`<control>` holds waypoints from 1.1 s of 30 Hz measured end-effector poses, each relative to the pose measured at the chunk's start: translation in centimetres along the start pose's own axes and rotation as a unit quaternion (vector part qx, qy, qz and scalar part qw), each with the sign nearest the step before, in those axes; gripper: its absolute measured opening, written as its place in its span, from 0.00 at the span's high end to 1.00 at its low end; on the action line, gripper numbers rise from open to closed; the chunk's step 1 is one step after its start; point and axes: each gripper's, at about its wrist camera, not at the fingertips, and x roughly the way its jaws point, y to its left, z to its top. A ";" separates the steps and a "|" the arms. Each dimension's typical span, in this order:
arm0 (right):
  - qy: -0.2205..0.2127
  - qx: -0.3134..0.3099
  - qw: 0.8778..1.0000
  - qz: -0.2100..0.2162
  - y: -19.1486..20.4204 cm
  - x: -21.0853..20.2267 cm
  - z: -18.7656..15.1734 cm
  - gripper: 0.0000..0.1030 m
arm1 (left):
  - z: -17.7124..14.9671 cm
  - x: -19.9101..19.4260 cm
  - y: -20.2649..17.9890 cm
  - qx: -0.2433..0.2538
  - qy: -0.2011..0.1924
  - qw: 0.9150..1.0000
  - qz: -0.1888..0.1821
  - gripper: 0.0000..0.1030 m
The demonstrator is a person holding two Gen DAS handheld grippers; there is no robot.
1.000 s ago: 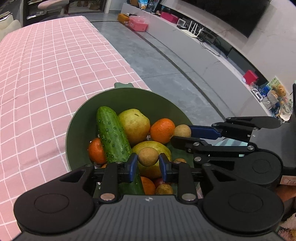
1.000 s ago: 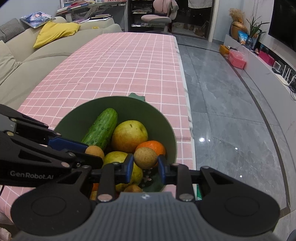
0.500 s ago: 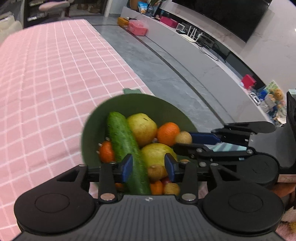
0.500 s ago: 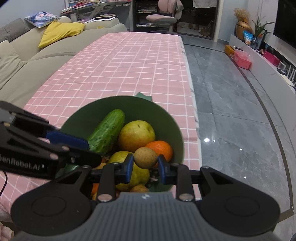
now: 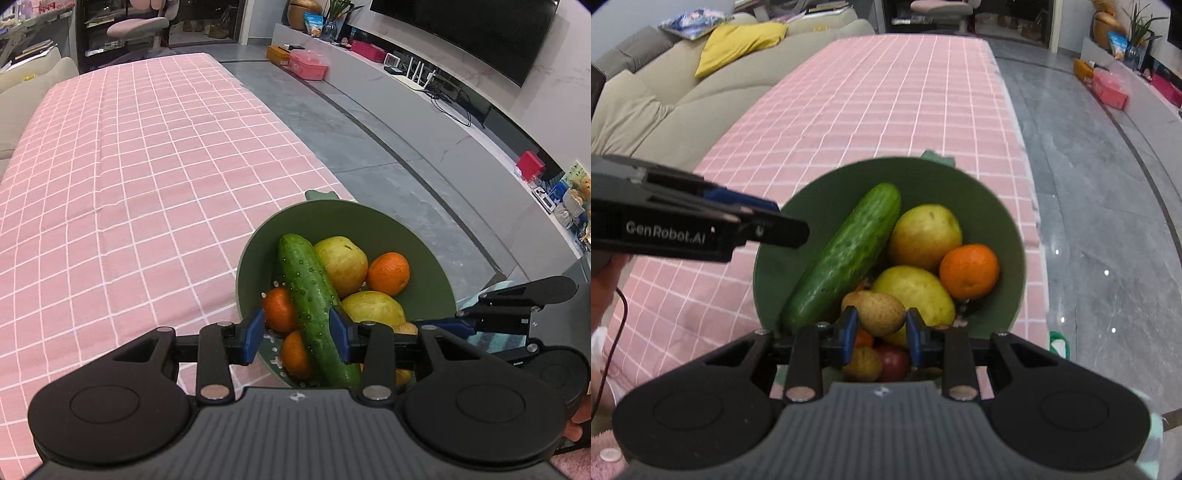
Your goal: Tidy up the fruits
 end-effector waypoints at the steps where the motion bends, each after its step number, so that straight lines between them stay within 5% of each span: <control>1: 0.007 0.000 1.000 -0.001 0.1 0.2 -0.1 0.76 | 0.0 0.0 0.0 0.001 0.000 1.000 0.000 0.54; 11: 0.014 0.007 1.000 0.005 -0.2 0.7 -0.3 0.71 | -0.1 -1.1 -1.0 0.028 0.001 1.000 0.010 0.54; 18: -0.055 0.012 0.998 -0.010 -0.5 -3.3 0.6 0.59 | 0.5 -4.2 -2.5 0.054 -0.033 0.997 0.054 0.51; 24: -0.151 0.026 0.988 -0.029 -0.1 -9.4 1.2 0.34 | 0.0 -8.6 -4.1 0.057 -0.108 0.980 0.154 0.31; 33: -0.211 -0.003 0.976 -0.053 2.5 -15.0 -2.5 0.25 | -2.6 -12.8 -7.3 0.045 -0.155 0.961 0.226 0.14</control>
